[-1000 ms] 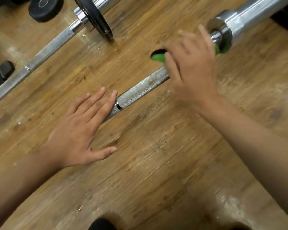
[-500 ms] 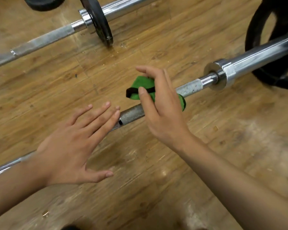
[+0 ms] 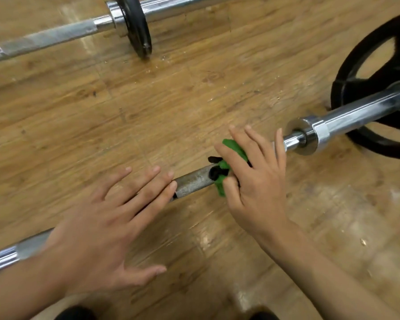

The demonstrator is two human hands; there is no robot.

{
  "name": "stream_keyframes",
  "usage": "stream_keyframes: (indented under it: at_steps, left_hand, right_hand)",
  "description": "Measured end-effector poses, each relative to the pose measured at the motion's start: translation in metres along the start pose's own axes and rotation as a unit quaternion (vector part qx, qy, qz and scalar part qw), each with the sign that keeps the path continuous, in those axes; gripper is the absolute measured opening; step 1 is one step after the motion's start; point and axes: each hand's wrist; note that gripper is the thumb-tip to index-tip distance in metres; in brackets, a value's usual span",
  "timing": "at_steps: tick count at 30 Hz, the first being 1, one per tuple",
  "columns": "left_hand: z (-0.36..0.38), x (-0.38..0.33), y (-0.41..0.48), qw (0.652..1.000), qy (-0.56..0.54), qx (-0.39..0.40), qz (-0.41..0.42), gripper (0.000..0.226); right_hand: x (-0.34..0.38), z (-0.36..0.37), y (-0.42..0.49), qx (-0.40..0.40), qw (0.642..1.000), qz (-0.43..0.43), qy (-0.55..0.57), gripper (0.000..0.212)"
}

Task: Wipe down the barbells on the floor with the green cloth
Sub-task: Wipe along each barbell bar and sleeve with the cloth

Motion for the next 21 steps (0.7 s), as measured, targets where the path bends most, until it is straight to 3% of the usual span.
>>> stream_keyframes:
  at_steps: [2,5,7,11,14,18,21]
  left_hand:
    - [-0.001,-0.006,-0.004,1.000,-0.005,0.002,-0.002,0.109]
    - [-0.002,-0.016,-0.008,1.000,-0.016,0.002,0.005,0.107]
    - [-0.004,-0.018,-0.009,0.999,-0.033,-0.006,0.013,0.104]
    - [-0.006,-0.009,-0.010,0.996,-0.065,-0.014,0.061,0.098]
    - [0.000,-0.008,-0.010,0.994,-0.067,-0.018,0.088,0.101]
    - [0.003,-0.017,-0.013,0.993,-0.066,-0.029,0.090,0.099]
    - [0.004,-0.024,-0.015,0.995,-0.052,-0.028,0.084,0.097]
  right_hand:
    - [0.024,0.012,-0.009,-0.010,0.999,0.032,0.031,0.037]
    - [0.044,0.026,-0.018,0.032,0.998,-0.043,0.011,0.025]
    - [0.020,0.013,-0.012,0.055,0.996,-0.069,-0.032,0.028]
    - [-0.036,-0.029,-0.009,-0.024,0.993,0.087,-0.074,0.032]
    - [0.001,-0.007,-0.015,-0.071,0.986,0.141,-0.053,0.030]
    - [0.030,0.002,-0.035,0.036,0.999,-0.011,-0.020,0.028]
    - [-0.026,-0.031,-0.034,0.023,0.998,0.012,-0.064,0.031]
Point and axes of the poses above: each hand's wrist, its own y-axis towards the middle knuckle, its own z-axis out of the palm, x = y × z, and after that the axes turned 8 degrees about y, right-handed
